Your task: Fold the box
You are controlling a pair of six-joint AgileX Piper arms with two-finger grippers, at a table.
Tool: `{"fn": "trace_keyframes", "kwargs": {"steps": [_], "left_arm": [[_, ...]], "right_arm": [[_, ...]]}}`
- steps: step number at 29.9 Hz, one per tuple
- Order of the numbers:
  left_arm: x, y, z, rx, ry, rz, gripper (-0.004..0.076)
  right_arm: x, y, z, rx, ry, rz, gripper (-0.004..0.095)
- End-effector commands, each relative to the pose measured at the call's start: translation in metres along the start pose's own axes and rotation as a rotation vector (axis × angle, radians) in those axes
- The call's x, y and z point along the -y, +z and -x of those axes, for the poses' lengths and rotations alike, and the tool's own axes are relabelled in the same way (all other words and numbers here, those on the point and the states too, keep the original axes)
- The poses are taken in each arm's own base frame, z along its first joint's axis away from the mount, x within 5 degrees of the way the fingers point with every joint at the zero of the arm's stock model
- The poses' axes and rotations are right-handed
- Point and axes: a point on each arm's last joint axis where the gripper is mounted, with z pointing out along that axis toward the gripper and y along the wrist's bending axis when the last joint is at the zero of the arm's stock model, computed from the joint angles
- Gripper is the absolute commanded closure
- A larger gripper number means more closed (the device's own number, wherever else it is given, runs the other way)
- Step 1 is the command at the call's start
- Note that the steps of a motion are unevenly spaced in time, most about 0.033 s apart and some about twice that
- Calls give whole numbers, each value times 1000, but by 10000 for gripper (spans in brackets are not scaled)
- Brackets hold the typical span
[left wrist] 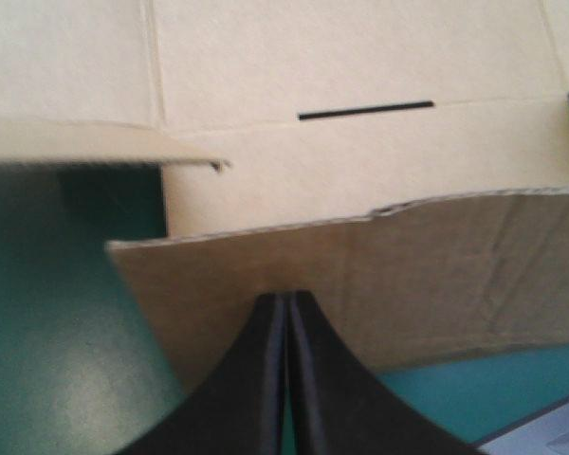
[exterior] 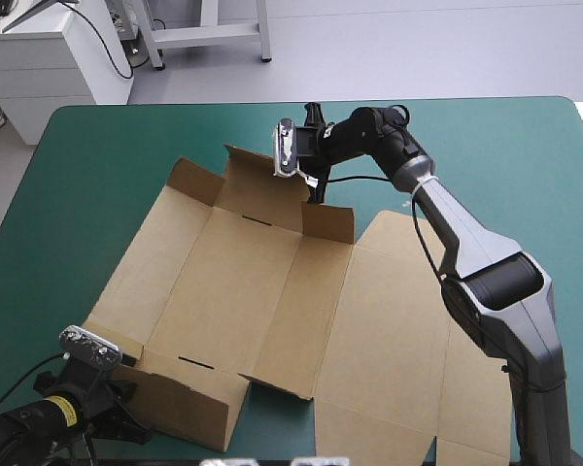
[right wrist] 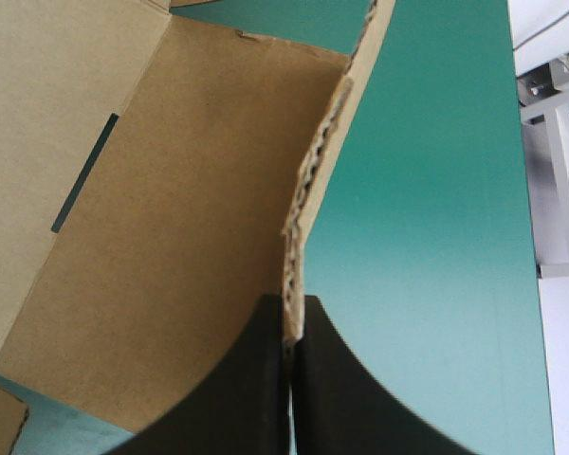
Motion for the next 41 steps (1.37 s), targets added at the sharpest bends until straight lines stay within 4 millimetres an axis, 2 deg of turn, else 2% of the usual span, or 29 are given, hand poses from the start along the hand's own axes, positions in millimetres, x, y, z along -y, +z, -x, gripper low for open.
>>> {"fn": "trace_keyframes", "kwargs": {"steps": [1,7,20,23,30,41], "left_arm": [[1,-4,9,55,-2,-10,731],[1,-4,9,55,-2,-10,731],[1,-4,9,55,-2,-10,731],[1,-4,9,55,-2,-10,731],[2,-4,9,55,-13,-18,731],[2,-4,9,57,-17,-25,731]], "right_arm": [[13,-38,27,93,-72,-67,929],[9,-40,37,201,-154,-43,929],[-2,-39,56,320,-292,5,929],[-3,-38,58,320,-309,2,929],[16,-38,54,255,-281,-191,929],[14,-38,55,263,-300,-177,929]]}}
